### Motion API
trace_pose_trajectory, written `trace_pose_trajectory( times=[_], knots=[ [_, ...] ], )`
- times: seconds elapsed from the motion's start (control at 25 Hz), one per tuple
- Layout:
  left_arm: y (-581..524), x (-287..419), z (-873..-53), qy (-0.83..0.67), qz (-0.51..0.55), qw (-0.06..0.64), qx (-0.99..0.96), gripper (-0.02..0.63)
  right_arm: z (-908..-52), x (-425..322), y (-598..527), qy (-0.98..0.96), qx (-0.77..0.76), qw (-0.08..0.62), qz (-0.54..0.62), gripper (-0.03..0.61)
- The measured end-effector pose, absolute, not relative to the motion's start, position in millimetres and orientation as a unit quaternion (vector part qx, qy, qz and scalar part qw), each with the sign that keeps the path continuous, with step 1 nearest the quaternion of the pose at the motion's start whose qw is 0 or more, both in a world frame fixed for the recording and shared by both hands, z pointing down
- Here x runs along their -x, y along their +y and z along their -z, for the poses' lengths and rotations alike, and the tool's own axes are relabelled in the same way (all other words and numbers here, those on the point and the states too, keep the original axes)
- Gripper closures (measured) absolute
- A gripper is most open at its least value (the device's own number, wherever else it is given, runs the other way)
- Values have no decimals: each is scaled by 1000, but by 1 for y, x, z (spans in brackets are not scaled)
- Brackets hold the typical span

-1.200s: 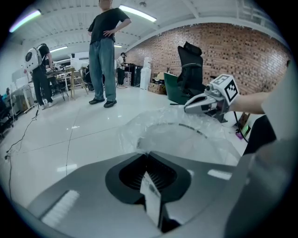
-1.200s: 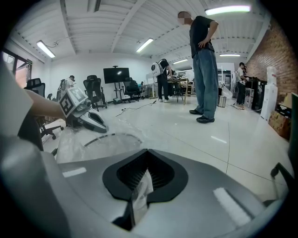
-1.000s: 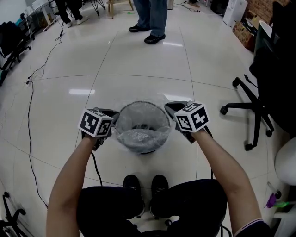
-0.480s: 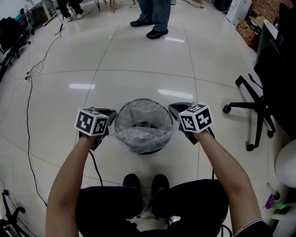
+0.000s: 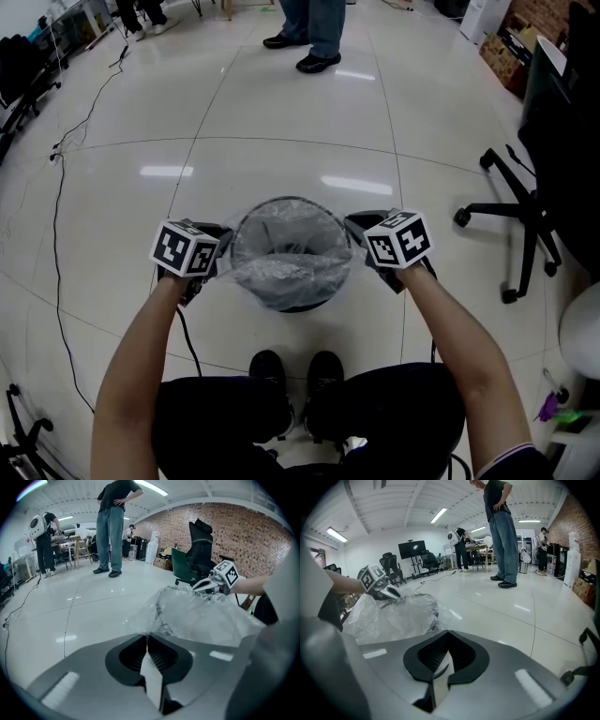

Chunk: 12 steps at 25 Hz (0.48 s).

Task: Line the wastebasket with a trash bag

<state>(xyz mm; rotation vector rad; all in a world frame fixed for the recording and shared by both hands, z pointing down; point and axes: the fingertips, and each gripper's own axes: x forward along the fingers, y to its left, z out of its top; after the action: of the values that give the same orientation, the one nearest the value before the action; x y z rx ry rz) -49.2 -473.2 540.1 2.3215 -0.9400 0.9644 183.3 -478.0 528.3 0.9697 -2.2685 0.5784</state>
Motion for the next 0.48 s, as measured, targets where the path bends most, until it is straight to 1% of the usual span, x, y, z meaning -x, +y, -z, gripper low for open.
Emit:
trace_pose_trajectory(
  times=[0.12,0.28,0.4,0.48],
  knots=[
    [-472,50,-541,-341,-357,219,-842,589,-531,-185,-477,-853,-364,301,-222,577],
    [-475,52,-534,-350,-345,215,-844,556,-528,-189,-479,-851,-373,296,-222,577],
    [-477,56,-527,-362,-328,215,-845,510,-523,-193,-480,-849,-386,289,-216,571],
    [-478,59,-522,-371,-320,211,-846,474,-518,-196,-481,-847,-396,282,-215,544]
  ],
)
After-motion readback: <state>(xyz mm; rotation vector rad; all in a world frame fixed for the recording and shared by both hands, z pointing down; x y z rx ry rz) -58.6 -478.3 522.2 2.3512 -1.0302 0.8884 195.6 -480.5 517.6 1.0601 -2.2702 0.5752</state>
